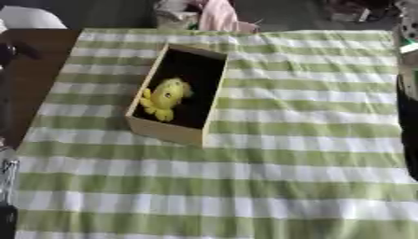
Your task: Pick up objects on the table and place them in the box.
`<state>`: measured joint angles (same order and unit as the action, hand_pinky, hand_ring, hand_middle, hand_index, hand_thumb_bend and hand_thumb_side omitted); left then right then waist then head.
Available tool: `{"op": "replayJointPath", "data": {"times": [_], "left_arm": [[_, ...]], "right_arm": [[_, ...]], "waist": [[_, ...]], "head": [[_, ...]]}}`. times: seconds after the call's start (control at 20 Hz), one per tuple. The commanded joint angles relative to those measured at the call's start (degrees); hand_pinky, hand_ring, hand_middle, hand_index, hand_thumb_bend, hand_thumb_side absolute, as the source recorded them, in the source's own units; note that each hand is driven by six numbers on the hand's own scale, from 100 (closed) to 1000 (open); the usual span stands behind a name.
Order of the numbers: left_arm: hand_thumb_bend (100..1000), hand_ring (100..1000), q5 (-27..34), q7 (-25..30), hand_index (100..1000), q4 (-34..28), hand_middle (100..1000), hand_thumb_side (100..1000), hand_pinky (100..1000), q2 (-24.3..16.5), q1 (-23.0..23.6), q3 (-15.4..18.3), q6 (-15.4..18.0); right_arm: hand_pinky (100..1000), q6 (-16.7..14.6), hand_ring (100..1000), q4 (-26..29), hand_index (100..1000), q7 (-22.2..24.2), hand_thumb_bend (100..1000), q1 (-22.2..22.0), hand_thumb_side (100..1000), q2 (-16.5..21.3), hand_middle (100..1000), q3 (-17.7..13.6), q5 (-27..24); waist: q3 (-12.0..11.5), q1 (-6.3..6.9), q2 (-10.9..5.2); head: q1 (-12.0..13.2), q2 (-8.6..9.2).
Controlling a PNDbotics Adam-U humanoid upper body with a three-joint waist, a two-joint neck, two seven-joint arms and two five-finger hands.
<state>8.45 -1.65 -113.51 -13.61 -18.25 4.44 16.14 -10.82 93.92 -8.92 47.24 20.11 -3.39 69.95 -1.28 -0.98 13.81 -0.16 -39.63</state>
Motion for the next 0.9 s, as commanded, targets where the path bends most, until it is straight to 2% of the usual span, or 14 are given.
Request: {"op": "replayJointPath", "data": {"times": [0.05,0.45,0.6,0.65,0.9], "left_arm": [[100,923,-0.3,-0.5,697,-1.1,819,727,482,-1.5,-0.8,0.6,0.2],[100,921,-0.6,-1.1,698,-1.1,818,725,484,-1.9,-0.9,1.0,0.6],[100,920,-0.7,-1.2,698,-1.1,818,725,485,-1.9,-0.8,1.0,0.7],[100,920,-0.7,-1.3,698,-1.1,818,724,485,-1.9,-0.8,1.1,0.7],[100,919,-0.8,-1.5,698,-1.1,817,724,486,-2.0,-0.8,1.1,0.8]], "right_arm": [[721,2.0,821,3.7,855,-2.9,100,-2.0,846,3.0,761,-1.3,-3.0],[700,7.4,816,11.2,854,-9.2,100,-13.2,855,3.9,757,-3.7,-9.9],[692,8.2,811,13.0,851,-9.7,100,-16.2,880,4.4,754,-4.3,-12.6],[691,8.4,810,13.3,851,-9.6,100,-16.9,860,4.5,753,-4.7,-13.5],[688,8.4,806,14.1,848,-9.0,100,-19.0,862,5.0,749,-6.1,-18.2]], "waist": [[0.2,0.04,-0.9],[0.9,0.12,-0.9],[1.1,0.17,-1.06],[1.2,0.2,-1.1],[1.5,0.37,-1.21]], "head": [[0.3,0.13],[0.9,-0.03],[1.1,-0.11],[1.1,-0.14],[1.3,-0.17]]}}
